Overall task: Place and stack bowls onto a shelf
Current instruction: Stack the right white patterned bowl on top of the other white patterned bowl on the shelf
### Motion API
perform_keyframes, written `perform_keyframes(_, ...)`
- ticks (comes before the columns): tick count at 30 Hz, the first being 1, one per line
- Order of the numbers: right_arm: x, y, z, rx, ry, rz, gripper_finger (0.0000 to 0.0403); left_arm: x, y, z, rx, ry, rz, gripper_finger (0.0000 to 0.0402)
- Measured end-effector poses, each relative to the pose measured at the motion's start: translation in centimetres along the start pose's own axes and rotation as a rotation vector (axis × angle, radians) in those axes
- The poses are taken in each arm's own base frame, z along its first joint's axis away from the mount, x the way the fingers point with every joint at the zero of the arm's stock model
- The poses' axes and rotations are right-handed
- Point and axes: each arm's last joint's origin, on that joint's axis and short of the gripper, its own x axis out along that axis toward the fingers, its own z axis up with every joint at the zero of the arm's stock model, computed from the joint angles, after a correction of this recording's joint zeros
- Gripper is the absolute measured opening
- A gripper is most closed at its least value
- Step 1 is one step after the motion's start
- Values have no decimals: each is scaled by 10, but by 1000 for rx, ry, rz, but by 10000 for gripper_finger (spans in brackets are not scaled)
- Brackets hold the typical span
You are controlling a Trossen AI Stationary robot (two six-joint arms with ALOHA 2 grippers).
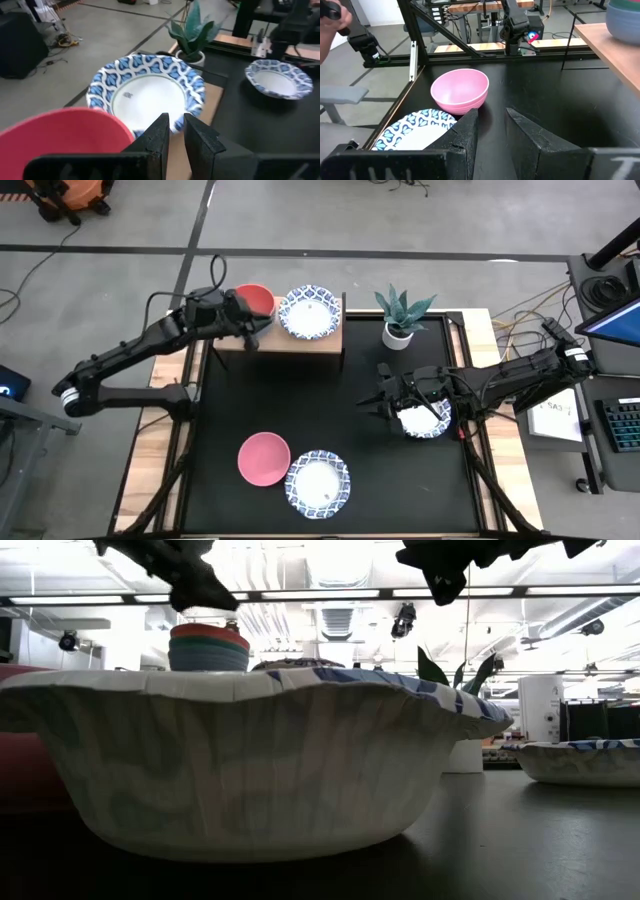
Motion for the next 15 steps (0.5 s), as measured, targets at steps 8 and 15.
perform_keyframes(8,0,0,0,1,0,0,86,-33,-26,-10,-83,-35,-121,39)
perform_keyframes(15,0,0,0,58,-1,-2,86,-39,-63,-30,-157,-52,-340,39)
